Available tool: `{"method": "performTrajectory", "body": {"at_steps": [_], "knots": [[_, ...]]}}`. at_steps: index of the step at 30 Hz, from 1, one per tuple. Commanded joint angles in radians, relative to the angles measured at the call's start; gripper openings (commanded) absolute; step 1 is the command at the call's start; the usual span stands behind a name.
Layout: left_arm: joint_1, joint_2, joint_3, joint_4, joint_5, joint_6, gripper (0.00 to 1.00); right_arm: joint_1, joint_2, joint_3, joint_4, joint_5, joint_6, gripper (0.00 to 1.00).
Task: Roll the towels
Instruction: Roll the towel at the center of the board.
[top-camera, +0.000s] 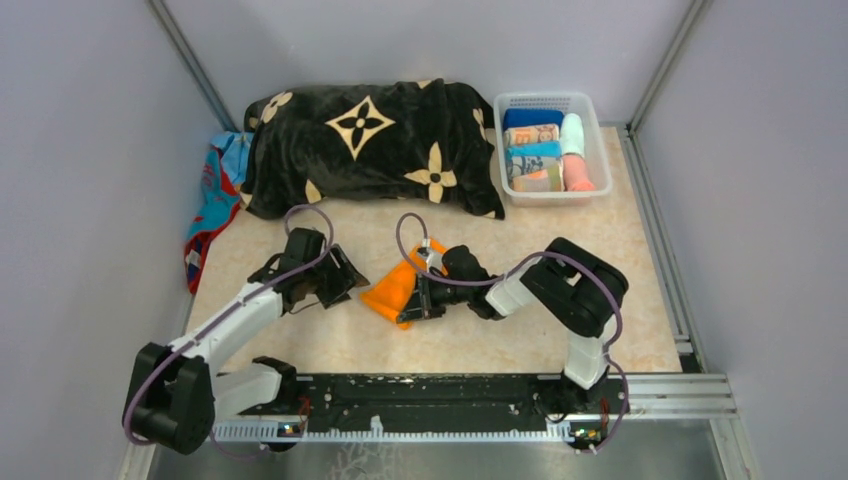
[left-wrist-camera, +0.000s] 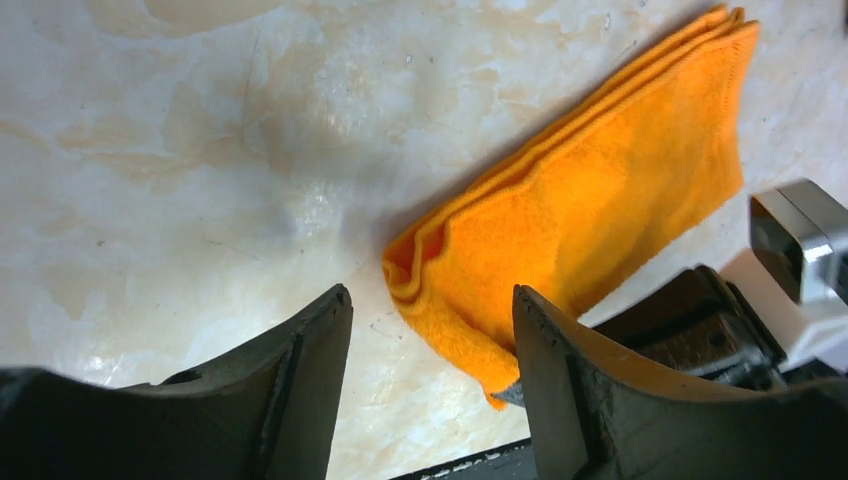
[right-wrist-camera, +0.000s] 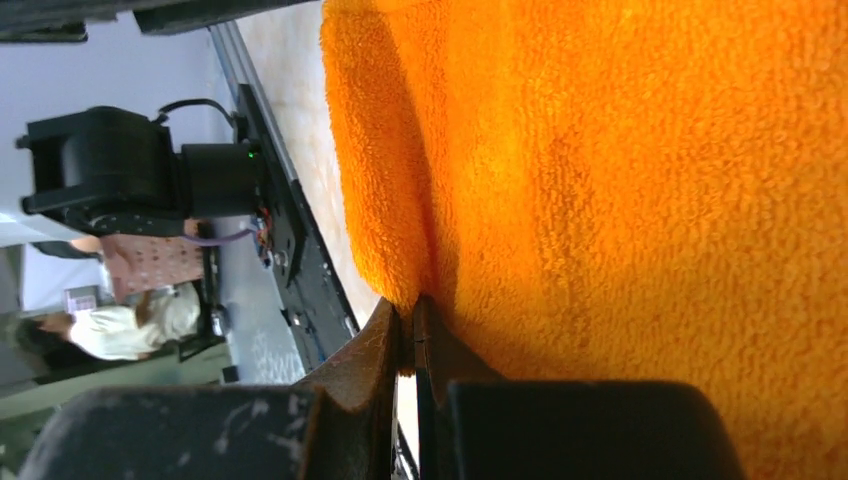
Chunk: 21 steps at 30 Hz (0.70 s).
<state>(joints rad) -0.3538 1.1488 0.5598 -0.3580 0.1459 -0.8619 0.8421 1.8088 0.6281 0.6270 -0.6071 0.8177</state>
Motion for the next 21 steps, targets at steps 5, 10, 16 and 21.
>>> {"method": "performTrajectory", "body": {"at_steps": [5, 10, 16, 21], "knots": [[0.000, -0.157, -0.086, -0.117, 0.035, 0.034, 0.67, -0.067, 0.133, -0.068, 0.323, -0.101, 0.278, 0.00], [-0.001, -0.180, -0.124, -0.107, 0.093, 0.032, 0.62, -0.075, 0.152, -0.095, 0.350, -0.092, 0.307, 0.00], [-0.002, -0.104, -0.153, 0.043, 0.195, 0.024, 0.62, -0.075, 0.158, -0.089, 0.313, -0.081, 0.297, 0.01], [-0.004, -0.017, -0.143, 0.135, 0.201, 0.017, 0.59, -0.075, 0.144, -0.078, 0.275, -0.072, 0.280, 0.05]]}}
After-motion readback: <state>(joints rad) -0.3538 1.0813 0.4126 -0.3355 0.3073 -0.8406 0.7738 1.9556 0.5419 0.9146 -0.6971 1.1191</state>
